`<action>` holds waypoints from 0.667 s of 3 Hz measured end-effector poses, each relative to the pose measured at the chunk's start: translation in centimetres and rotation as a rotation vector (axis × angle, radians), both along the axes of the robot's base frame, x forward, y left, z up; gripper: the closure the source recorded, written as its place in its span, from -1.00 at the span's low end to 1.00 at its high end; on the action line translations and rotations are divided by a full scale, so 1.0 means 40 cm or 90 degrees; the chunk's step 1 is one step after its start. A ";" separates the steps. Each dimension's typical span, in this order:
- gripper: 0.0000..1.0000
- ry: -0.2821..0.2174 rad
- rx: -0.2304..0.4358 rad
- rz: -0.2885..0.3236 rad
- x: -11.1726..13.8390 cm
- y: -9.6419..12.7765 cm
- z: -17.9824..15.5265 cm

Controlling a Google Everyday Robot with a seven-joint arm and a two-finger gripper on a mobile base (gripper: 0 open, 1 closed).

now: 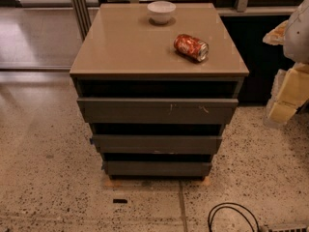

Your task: Open top drawer

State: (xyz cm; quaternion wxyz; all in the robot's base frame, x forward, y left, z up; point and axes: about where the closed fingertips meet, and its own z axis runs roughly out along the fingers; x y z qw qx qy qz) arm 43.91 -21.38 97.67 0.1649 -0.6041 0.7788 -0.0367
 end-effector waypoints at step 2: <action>-1.00 -0.004 0.032 0.007 0.021 0.016 -0.035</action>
Offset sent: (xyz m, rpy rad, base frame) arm 0.0238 0.0161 -0.0426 0.1386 0.0011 0.0323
